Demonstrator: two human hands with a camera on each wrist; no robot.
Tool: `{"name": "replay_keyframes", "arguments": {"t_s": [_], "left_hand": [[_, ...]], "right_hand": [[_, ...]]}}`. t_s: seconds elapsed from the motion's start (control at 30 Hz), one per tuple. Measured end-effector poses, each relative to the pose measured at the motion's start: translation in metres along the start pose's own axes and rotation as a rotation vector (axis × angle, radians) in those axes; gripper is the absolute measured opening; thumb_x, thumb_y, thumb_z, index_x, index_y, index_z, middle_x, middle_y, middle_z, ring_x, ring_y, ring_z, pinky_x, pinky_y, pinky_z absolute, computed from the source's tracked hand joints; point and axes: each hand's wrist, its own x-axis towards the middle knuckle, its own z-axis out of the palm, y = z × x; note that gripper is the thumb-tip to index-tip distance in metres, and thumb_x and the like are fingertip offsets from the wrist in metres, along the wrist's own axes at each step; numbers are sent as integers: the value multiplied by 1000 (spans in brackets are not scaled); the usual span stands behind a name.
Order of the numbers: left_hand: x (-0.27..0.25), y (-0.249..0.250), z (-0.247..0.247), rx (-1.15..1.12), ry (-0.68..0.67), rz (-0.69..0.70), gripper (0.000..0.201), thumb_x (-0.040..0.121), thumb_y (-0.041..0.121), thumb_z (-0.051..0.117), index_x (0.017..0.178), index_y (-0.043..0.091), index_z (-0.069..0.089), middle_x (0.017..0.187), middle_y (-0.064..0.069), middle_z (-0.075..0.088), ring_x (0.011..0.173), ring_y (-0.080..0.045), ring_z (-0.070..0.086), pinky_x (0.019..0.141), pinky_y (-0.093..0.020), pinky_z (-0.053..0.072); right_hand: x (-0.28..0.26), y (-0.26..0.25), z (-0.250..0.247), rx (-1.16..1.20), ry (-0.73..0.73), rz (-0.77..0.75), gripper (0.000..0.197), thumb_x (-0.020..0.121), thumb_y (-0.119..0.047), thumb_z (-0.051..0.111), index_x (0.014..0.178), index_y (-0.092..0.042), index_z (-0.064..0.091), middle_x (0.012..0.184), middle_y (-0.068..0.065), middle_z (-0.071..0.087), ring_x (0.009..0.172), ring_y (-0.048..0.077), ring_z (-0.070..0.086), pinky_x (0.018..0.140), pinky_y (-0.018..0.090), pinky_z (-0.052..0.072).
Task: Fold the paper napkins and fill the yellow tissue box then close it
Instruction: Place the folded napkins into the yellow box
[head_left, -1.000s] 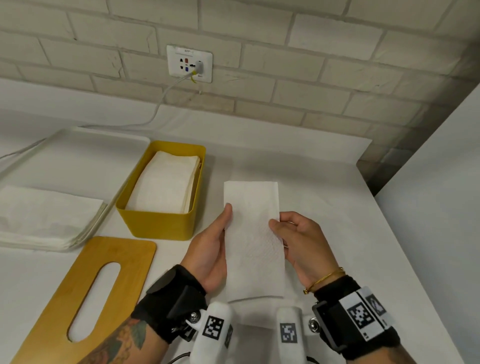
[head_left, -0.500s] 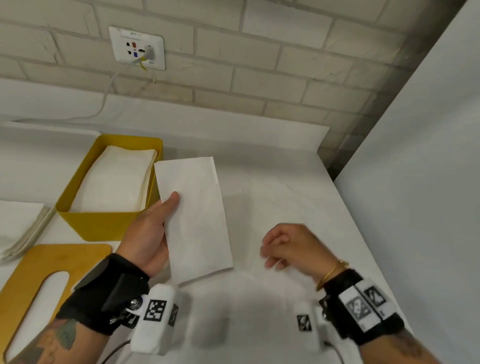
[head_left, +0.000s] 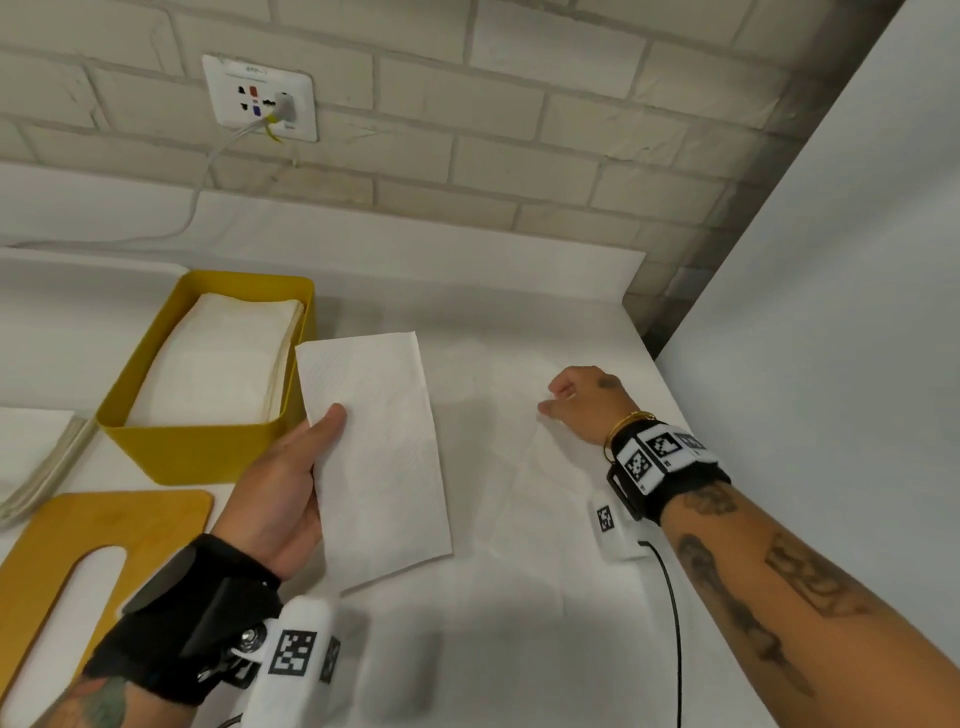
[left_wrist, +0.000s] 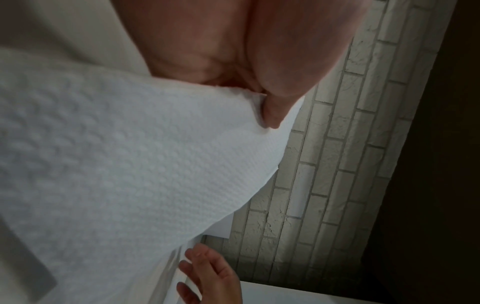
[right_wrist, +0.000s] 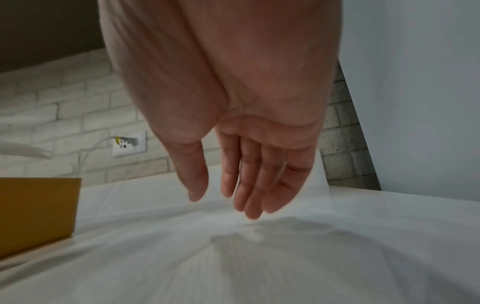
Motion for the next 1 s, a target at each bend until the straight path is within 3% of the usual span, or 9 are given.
{"name": "replay_keyframes", "arguments": {"t_s": [0.1,0.2,0.33,0.5,0.63,0.8,0.83,0.9,1.0], "left_hand": [[-3,1,0,17,9,2,30,102,29,50,125,17,65,117,-6,75,105,-20,73,92,-40,53],[-4,1,-3,21,22,0,30,103,28,49,125,17,65,117,-6,76,104,-20,74,93,-40,52],[-4,-1,-6,0,53,-5,30,103,27,50,126,17,65,118,-6,75,104,-19,73,91,-39,51],[-2,-3,-6,-3,72,-21,30,102,28,51,126,15,66,117,-7,75,104,-20,74,91,-38,51],[-3,-4,-4,6,73,-23,29,102,28,51,124,16,66,116,-6,76,103,-20,74,91,-39,51],[-2,-4,-8,-6,69,-6,28,103,28,50,124,18,66,116,-5,76,102,-18,74,90,-38,51],[-1,-4,-9,-8,69,-1,28,103,27,50,123,18,66,116,-4,76,102,-17,74,90,-38,51],[0,-6,-8,-14,69,0,27,102,27,50,123,18,66,116,-4,76,102,-17,74,89,-39,55],[2,-9,-6,-14,58,-13,30,101,28,52,126,17,66,119,-5,75,105,-19,73,88,-36,60]], "right_hand": [[14,1,4,-130,-117,-1,58,89,-40,72,138,-20,50,143,1,48,133,22,45,112,36,38],[21,2,10,-193,-170,33,61,80,-48,78,131,-28,51,135,-2,49,131,21,46,113,45,38],[22,7,13,-71,-168,-7,37,80,-39,81,109,-29,61,116,-2,54,110,17,54,93,30,44],[22,13,17,8,-160,-10,19,81,-35,81,93,-31,66,103,-7,63,104,16,61,96,33,49],[17,15,9,237,-98,-7,16,84,-28,80,89,-24,65,90,-6,63,90,15,60,80,26,45],[5,42,-7,552,26,95,19,85,-32,79,89,-23,63,103,4,70,88,24,65,67,29,48],[3,50,-8,595,37,138,19,85,-33,78,90,-23,63,106,6,71,91,26,67,70,34,54],[-3,70,-7,712,64,227,21,85,-32,79,95,-21,64,111,10,73,101,32,70,90,51,58],[-13,98,-4,832,67,305,56,64,-42,89,109,-19,65,118,12,71,107,32,70,99,54,54]]}}
